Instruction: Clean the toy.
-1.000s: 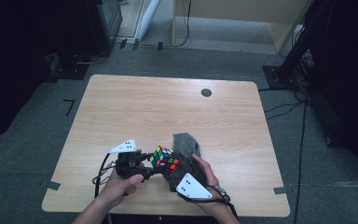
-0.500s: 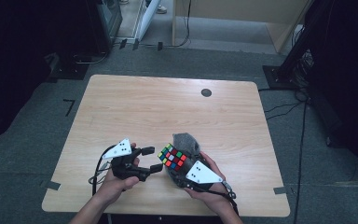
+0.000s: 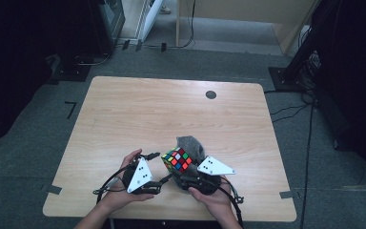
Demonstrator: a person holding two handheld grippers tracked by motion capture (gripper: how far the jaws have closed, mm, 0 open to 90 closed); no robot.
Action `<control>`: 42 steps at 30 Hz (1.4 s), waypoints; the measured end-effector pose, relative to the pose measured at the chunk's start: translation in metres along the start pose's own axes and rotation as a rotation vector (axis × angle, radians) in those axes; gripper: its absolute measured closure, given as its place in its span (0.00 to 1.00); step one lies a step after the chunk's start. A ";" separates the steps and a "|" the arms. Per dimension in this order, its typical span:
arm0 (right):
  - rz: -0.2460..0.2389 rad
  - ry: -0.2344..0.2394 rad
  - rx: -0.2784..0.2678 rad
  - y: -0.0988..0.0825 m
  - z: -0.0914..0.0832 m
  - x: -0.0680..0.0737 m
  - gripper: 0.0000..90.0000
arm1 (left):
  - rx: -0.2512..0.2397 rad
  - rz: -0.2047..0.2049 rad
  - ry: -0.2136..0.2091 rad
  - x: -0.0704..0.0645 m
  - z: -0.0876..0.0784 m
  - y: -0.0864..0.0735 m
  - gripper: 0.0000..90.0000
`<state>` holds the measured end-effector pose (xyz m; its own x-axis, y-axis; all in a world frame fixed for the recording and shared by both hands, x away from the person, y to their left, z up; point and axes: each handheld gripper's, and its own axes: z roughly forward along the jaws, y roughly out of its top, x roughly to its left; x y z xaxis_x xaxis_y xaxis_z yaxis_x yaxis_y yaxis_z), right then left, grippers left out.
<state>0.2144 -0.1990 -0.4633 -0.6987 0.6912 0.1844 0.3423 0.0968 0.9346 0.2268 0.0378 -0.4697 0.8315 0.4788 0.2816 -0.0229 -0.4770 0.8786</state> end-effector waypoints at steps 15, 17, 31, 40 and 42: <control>0.120 0.089 0.078 0.000 0.008 0.005 0.38 | -0.004 0.205 0.096 -0.020 0.002 -0.002 0.34; 0.146 0.107 0.078 0.000 0.008 0.002 0.38 | -0.011 0.183 0.085 -0.018 0.001 -0.002 0.35; 0.173 0.042 -0.003 -0.004 -0.006 -0.037 0.31 | 0.007 -0.018 0.074 0.010 -0.002 -0.011 0.37; 0.029 -0.158 0.245 -0.028 0.023 -0.039 0.26 | 0.004 -0.049 0.068 0.015 -0.003 -0.011 0.37; 0.002 -0.194 0.307 -0.031 0.029 -0.038 0.26 | 0.002 -0.054 0.064 0.015 -0.003 -0.011 0.37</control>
<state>0.2483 -0.2073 -0.5078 -0.5760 0.8117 0.0970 0.5368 0.2861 0.7937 0.2376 0.0530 -0.4742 0.7941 0.5502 0.2582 0.0219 -0.4504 0.8925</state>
